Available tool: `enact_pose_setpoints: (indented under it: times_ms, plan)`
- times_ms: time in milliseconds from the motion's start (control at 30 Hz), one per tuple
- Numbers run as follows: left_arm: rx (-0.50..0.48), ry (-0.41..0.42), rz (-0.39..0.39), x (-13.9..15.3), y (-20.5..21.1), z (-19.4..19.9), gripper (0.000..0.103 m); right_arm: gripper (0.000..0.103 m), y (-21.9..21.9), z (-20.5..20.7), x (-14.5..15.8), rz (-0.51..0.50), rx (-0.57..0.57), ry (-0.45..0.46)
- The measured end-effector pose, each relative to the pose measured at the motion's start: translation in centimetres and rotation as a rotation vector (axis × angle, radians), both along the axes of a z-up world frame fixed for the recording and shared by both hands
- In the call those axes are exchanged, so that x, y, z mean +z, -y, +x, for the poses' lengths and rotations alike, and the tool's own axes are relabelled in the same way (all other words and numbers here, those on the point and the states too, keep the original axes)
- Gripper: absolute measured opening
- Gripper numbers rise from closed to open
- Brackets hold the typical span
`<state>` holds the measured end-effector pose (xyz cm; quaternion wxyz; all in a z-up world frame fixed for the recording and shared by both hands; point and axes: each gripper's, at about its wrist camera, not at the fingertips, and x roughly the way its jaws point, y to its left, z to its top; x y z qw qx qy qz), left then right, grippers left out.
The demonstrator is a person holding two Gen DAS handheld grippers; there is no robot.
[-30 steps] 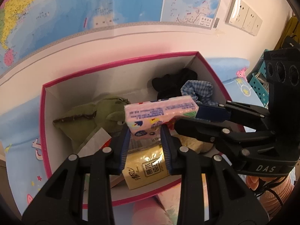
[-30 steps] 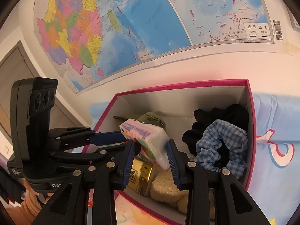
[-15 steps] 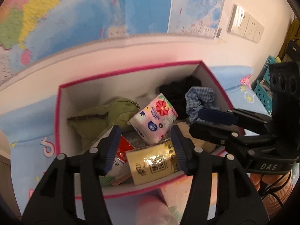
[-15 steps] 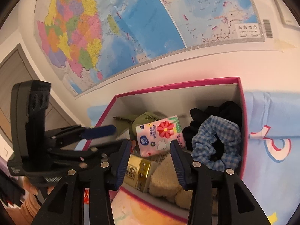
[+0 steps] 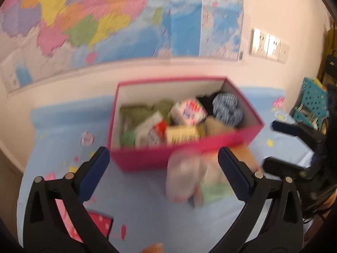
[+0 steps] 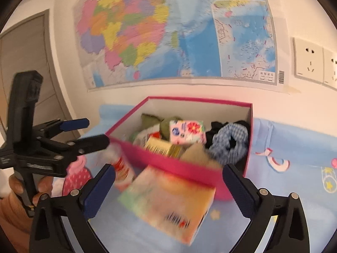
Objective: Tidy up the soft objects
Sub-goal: 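Withdraw the open left gripper from the pink box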
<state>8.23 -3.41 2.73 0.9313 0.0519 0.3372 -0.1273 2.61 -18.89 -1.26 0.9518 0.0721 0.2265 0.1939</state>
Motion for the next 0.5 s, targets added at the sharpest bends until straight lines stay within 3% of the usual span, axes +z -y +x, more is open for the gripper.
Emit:
enact_pose_setpoints:
  times_ms: [267,500]
  plan:
    - [0.079,-0.063,0.004,-3.3,-1.0,-3.1,0.103,0.103,-1.2,-3.2,-1.9,-0.008,-0.026,-0.026]
    - [0.119,-0.017,0.018,-3.2,-1.8,-5.4,0.103,0.103,-1.8,-4.7,-2.9,-0.049,-0.016,-0.042]
